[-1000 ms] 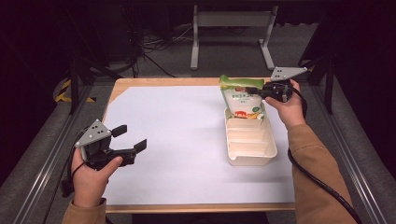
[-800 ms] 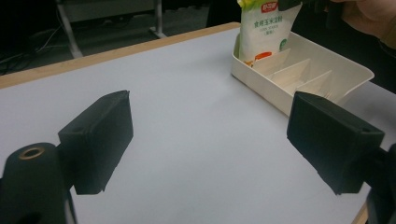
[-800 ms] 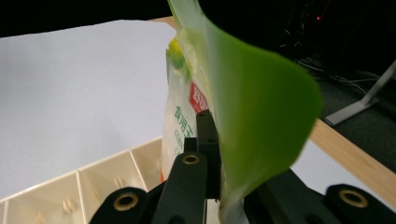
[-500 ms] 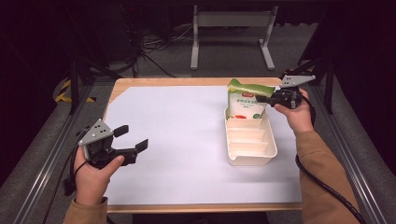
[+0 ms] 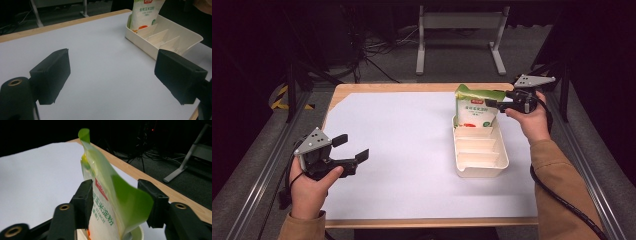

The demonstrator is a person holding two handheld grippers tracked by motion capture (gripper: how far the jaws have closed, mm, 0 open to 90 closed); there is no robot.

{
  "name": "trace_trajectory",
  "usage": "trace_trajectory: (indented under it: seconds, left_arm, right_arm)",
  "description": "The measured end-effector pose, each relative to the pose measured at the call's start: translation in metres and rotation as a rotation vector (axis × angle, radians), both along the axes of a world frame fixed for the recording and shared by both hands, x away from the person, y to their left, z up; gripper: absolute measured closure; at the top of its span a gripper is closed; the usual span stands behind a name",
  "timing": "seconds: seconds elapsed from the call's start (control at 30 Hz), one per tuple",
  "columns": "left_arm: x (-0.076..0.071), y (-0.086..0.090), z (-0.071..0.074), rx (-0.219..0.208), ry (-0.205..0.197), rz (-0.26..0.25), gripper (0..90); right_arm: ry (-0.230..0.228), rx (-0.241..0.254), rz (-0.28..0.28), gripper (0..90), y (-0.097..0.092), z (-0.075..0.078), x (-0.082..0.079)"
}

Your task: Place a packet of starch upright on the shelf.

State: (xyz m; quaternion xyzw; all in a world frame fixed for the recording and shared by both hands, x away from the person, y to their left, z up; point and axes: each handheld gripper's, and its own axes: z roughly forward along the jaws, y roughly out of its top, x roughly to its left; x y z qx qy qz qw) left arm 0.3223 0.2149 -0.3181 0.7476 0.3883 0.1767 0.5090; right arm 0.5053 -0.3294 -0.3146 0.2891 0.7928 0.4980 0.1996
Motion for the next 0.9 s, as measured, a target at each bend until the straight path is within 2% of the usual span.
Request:
trace_trajectory:
  seconds: [0.07,0.47,0.63,0.7,0.9]
  left_arm:
    - [0.000,0.002,0.000,0.000,0.003,0.002,13.6]
    - [0.000,0.008,-0.002,0.021,0.014,0.006,12.1]
    - [-0.003,0.011,-0.011,0.044,0.007,0.001,12.1]
    - [-0.005,0.016,-0.015,0.050,0.006,0.003,12.7]
    - [-0.005,0.021,-0.023,0.043,0.021,0.002,12.7]
  right_arm:
    - [-0.004,0.016,-0.014,43.2,-0.001,0.006,-0.004]
    - [-0.060,0.013,-0.076,37.4,-0.021,0.030,-0.038]
    - [-0.084,0.009,-0.076,37.1,-0.029,0.038,-0.057]
    - [-0.077,0.016,-0.064,38.0,-0.031,0.040,-0.065]
    - [-0.089,-0.004,-0.046,38.3,-0.033,0.041,-0.090]
